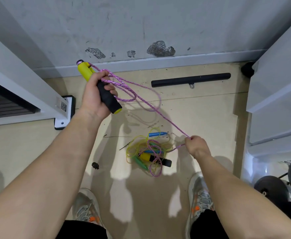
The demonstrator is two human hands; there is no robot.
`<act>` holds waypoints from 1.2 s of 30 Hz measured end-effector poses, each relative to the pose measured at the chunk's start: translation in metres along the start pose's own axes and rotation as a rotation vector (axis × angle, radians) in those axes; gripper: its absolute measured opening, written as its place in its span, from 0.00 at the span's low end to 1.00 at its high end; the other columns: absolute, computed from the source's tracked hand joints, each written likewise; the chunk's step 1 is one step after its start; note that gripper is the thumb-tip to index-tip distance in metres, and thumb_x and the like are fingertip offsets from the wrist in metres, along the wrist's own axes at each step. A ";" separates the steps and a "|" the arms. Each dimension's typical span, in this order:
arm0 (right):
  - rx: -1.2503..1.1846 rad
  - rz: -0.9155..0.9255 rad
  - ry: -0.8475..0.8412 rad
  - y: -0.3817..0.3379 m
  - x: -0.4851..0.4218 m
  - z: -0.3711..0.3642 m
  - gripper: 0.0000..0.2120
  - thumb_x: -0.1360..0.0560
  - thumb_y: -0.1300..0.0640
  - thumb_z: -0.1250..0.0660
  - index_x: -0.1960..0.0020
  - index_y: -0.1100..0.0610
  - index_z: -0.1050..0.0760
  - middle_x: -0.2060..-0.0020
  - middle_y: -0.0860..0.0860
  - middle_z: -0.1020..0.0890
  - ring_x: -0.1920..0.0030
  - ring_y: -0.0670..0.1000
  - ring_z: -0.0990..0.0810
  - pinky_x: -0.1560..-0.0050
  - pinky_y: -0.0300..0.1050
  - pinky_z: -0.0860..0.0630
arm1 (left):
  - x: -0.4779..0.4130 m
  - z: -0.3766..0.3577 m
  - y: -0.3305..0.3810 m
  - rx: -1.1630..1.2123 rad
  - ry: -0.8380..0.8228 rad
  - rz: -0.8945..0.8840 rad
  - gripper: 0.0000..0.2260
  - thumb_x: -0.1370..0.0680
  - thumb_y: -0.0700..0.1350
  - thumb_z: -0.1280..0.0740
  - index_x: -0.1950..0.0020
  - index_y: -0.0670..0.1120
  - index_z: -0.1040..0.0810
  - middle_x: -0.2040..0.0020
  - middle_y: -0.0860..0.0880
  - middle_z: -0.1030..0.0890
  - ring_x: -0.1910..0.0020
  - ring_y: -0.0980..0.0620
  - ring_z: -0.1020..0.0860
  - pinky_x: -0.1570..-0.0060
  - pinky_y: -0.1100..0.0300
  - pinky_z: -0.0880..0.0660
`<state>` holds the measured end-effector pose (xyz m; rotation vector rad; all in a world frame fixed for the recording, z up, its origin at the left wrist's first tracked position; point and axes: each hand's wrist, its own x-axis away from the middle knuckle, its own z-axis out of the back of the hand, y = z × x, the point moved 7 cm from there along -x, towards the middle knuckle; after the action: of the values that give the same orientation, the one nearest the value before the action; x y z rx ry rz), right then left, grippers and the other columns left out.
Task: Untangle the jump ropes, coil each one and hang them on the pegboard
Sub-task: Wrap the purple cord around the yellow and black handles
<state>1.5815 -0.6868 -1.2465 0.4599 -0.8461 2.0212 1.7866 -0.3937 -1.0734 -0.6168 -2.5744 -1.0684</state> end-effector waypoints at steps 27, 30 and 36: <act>-0.885 0.499 -0.085 -0.220 0.149 0.137 0.15 0.29 0.66 0.37 0.45 0.54 0.24 0.59 0.50 0.22 0.60 0.49 0.24 0.59 0.45 0.27 | 0.089 -0.116 0.009 -0.465 -0.239 -0.034 0.04 0.20 0.38 0.35 0.56 0.41 0.24 0.62 0.46 0.18 0.74 0.54 0.29 0.75 0.65 0.31; -0.707 0.470 -0.334 -0.202 0.159 0.094 0.19 0.30 0.69 0.40 0.49 0.51 0.20 0.55 0.47 0.16 0.54 0.48 0.20 0.50 0.47 0.28 | 0.103 -0.140 0.029 -0.258 -0.302 -0.008 0.04 0.20 0.38 0.38 0.55 0.43 0.28 0.64 0.49 0.20 0.75 0.57 0.29 0.75 0.67 0.31; -0.190 0.693 -0.461 -0.188 0.176 0.049 0.10 0.20 0.57 0.37 0.57 0.55 0.19 0.54 0.52 0.16 0.54 0.48 0.20 0.50 0.43 0.26 | 0.116 -0.157 0.085 0.045 -0.288 -0.098 0.09 0.21 0.36 0.39 0.60 0.41 0.26 0.66 0.48 0.25 0.75 0.57 0.29 0.76 0.68 0.31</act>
<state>1.6417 -0.5458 -1.0337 0.5897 -1.6424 2.4543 1.7427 -0.4218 -0.8669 -0.6849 -2.8943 -1.0128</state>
